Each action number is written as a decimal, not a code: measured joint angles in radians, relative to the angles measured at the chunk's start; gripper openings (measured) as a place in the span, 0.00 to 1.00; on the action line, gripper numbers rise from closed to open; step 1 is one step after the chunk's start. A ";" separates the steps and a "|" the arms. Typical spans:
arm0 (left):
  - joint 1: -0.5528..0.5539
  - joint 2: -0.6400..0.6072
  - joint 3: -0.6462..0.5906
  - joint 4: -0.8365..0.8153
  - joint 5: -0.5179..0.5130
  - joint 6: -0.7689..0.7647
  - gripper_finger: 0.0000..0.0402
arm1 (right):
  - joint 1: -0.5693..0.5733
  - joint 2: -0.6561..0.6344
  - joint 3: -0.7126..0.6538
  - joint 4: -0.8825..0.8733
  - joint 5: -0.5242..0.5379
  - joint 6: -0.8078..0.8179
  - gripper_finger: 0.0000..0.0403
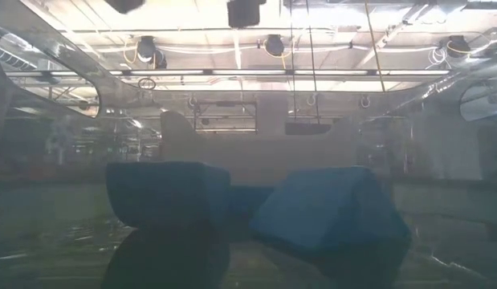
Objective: Sort & place blocks by color
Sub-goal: Put the left light blue block into the transparent bin
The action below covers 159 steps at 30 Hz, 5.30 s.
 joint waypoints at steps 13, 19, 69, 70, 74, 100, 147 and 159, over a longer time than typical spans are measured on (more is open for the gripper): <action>0.075 0.000 0.000 0.003 0.047 -0.112 0.76 | -0.141 0.000 0.000 -0.005 -0.012 0.041 0.28; 0.104 0.000 0.000 0.003 0.073 -0.110 0.76 | -0.167 -0.001 0.001 -0.012 -0.005 0.073 0.28; 0.215 -0.001 0.001 0.015 0.582 -0.369 0.54 | -0.279 -0.073 0.002 -0.130 -0.229 0.002 0.28; 0.216 -0.001 0.000 0.011 0.584 -0.368 0.55 | -0.283 -0.073 0.002 -0.132 -0.231 -0.002 0.28; 0.219 0.000 0.000 0.003 0.584 -0.350 0.55 | -0.304 -0.072 0.001 -0.141 -0.244 -0.004 0.28; 0.237 0.001 0.000 -0.001 0.586 -0.312 0.39 | -0.321 -0.058 0.001 -0.181 -0.367 0.074 0.44; -0.250 0.001 0.000 -0.348 0.676 -0.709 0.36 | 0.267 -0.127 -0.348 -0.242 -0.747 1.568 0.56; -0.496 -0.305 0.000 -1.356 0.512 -0.924 0.36 | 0.589 -0.078 -0.348 -0.272 -0.987 2.181 0.56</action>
